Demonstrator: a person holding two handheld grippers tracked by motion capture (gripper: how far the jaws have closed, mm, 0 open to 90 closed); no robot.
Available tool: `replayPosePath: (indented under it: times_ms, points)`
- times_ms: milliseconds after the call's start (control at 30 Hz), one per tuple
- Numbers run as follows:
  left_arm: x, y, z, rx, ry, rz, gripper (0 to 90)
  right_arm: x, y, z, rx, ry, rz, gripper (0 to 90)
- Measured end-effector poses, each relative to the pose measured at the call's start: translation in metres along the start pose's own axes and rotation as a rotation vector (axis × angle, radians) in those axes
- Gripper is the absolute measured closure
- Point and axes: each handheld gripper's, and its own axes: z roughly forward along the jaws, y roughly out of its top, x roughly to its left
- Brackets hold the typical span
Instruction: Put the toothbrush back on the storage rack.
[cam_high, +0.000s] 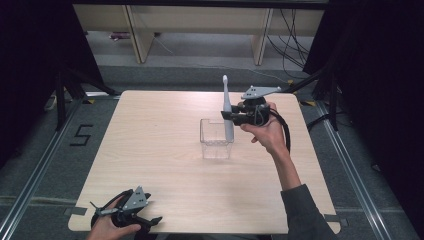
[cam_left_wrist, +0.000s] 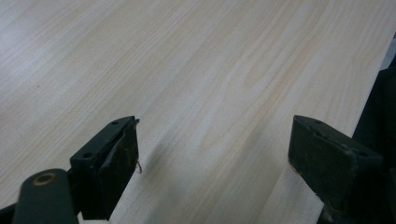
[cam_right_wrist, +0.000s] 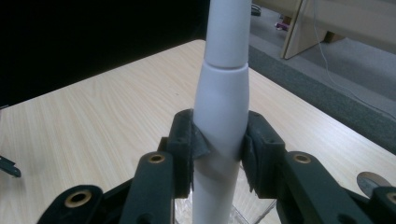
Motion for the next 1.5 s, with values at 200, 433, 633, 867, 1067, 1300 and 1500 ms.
replayPosePath:
  times_ms: [200,433,633,867,1067,1300,1500]
  points:
    - [0.0,0.0,0.0,-0.008,0.009,0.001,15.7,-0.003,-0.002,0.011,0.025,0.003,-0.003,67.3]
    - [-0.001,0.0,0.0,-0.01,0.008,-0.002,15.7,-0.004,-0.006,0.023,0.061,0.005,-0.002,67.3]
    - [-0.001,0.0,0.0,-0.012,0.006,-0.007,15.7,-0.004,-0.01,0.031,0.086,0.008,0.016,67.3]
    - [-0.001,0.0,0.0,-0.012,0.006,-0.007,15.7,-0.005,-0.02,0.04,0.113,0.011,0.024,67.3]
    - [-0.001,0.0,0.0,-0.012,0.007,-0.006,15.7,-0.006,-0.026,0.045,0.161,0.015,0.029,67.3]
    - [-0.001,0.0,0.0,-0.013,0.007,-0.005,15.7,-0.006,-0.033,0.054,0.215,-0.001,0.03,67.3]
    - [0.0,0.0,-0.001,-0.002,0.005,0.0,15.7,-0.003,-0.039,0.071,0.26,-0.014,0.009,67.3]
